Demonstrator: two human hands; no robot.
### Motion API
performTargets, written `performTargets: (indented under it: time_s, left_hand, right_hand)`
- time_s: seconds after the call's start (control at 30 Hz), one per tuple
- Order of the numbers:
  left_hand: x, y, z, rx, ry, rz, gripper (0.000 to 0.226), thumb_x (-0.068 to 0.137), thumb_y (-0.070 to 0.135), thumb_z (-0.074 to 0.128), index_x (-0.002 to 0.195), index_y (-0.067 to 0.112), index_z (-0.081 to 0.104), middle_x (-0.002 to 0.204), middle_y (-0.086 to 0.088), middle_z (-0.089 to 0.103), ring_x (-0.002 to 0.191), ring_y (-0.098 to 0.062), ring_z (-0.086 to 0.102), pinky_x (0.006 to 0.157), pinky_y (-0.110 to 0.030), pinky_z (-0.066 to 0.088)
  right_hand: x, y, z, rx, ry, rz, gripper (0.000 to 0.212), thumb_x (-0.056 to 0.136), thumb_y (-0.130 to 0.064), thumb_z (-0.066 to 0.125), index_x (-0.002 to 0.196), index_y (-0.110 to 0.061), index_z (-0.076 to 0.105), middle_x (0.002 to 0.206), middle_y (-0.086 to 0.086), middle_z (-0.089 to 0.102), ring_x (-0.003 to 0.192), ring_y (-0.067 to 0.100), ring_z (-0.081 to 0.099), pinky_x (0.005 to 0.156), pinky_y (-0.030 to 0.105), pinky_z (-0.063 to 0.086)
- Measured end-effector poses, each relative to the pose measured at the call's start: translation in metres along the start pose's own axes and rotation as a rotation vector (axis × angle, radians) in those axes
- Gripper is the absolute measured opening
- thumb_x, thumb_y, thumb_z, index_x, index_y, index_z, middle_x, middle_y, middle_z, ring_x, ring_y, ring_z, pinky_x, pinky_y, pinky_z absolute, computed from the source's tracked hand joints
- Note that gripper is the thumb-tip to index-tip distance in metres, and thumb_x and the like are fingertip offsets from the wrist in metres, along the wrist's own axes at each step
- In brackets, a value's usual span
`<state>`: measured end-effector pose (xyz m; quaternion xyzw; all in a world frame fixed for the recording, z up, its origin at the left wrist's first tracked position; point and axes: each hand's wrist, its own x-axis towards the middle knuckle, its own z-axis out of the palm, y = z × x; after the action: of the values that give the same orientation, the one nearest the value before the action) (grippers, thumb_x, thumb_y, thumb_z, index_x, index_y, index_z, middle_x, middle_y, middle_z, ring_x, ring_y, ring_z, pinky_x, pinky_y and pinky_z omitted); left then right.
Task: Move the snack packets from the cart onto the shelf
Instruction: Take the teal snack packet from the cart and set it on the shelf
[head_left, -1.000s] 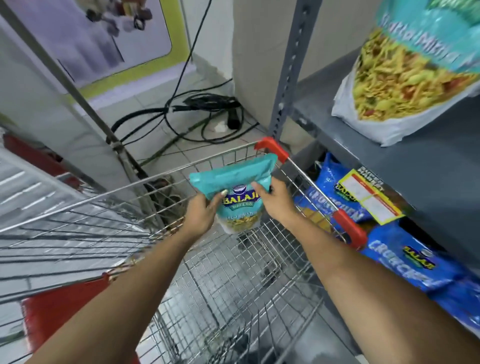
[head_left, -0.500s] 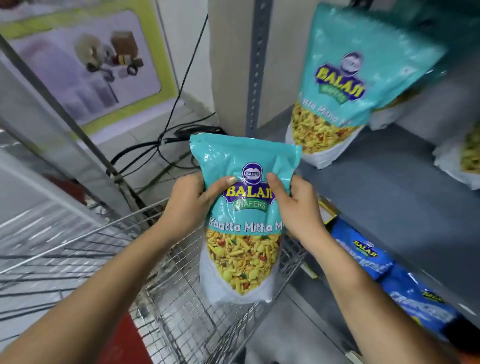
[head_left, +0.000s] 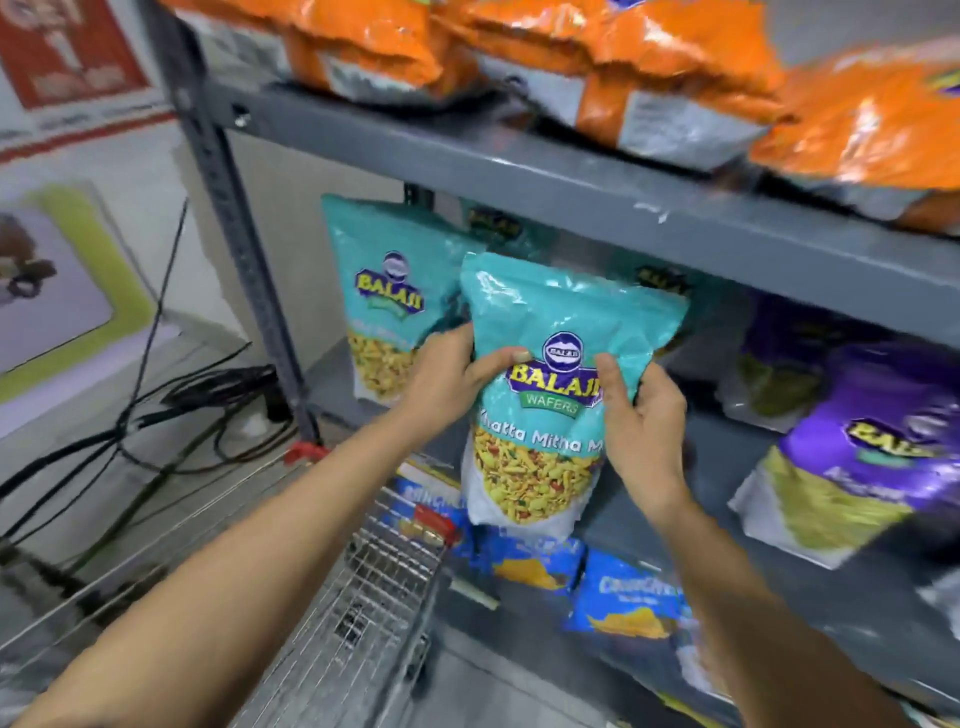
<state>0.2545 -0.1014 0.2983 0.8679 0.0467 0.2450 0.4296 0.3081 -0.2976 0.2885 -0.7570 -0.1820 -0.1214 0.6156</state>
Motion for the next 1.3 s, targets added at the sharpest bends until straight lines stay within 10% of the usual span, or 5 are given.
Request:
performTargets:
  time_s: [0.4, 0.53, 0.73, 1.0, 1.3]
  left_hand:
    - [0.062, -0.022, 0.073, -0.229, -0.027, -0.046, 0.046, 0.076, 0.049, 0.071, 0.106, 0.014, 0.069, 0.108, -0.002, 0.075, 0.088, 0.003, 0.069, 0.079, -0.029, 0.058]
    - [0.042, -0.044, 0.075, -0.197, 0.094, -0.128, 0.037, 0.085, 0.052, 0.06, 0.095, 0.017, 0.064, 0.09, 0.003, 0.074, 0.085, -0.007, 0.069, 0.077, -0.035, 0.055]
    - [-0.045, -0.113, 0.046, -0.058, 0.389, -0.316, 0.014, 0.087, 0.032, 0.067, 0.088, 0.019, 0.064, 0.076, 0.003, 0.069, 0.068, -0.008, 0.064, 0.07, -0.038, 0.056]
    - [-0.048, -0.163, 0.021, 0.107, 0.368, -0.512, 0.144, 0.044, 0.061, 0.087, 0.151, 0.012, 0.005, 0.16, -0.011, 0.015, 0.148, -0.026, 0.013, 0.12, -0.043, 0.015]
    - [-0.027, -0.165, 0.026, 0.109, 0.466, -0.482, 0.132, 0.048, 0.048, 0.09, 0.15, 0.011, 0.015, 0.153, -0.013, 0.035, 0.142, -0.032, 0.03, 0.121, -0.054, 0.004]
  right_hand:
    - [0.041, 0.068, -0.021, -0.216, 0.118, -0.023, 0.04, 0.091, -0.046, 0.055, 0.097, -0.007, 0.062, 0.09, 0.007, 0.073, 0.082, 0.024, 0.068, 0.071, 0.045, 0.054]
    - [0.038, 0.085, -0.024, 0.022, 0.011, 0.094, 0.032, 0.08, -0.053, 0.067, 0.104, -0.032, 0.062, 0.098, -0.016, 0.073, 0.092, 0.004, 0.068, 0.079, 0.031, 0.056]
    - [0.019, 0.127, -0.023, 0.061, -0.383, 0.326, 0.08, 0.063, 0.003, 0.084, 0.122, -0.032, 0.042, 0.119, -0.016, 0.059, 0.105, -0.01, 0.06, 0.083, 0.01, 0.051]
    - [0.012, 0.148, -0.004, -0.034, -0.323, 0.419, 0.104, 0.038, -0.038, 0.098, 0.127, -0.032, 0.044, 0.124, -0.009, 0.064, 0.116, 0.01, 0.061, 0.101, 0.041, 0.05]
    - [-0.005, 0.14, -0.002, -0.075, -0.262, 0.423, 0.103, 0.04, -0.043, 0.095, 0.127, -0.03, 0.042, 0.121, -0.01, 0.063, 0.112, 0.009, 0.06, 0.095, 0.032, 0.051]
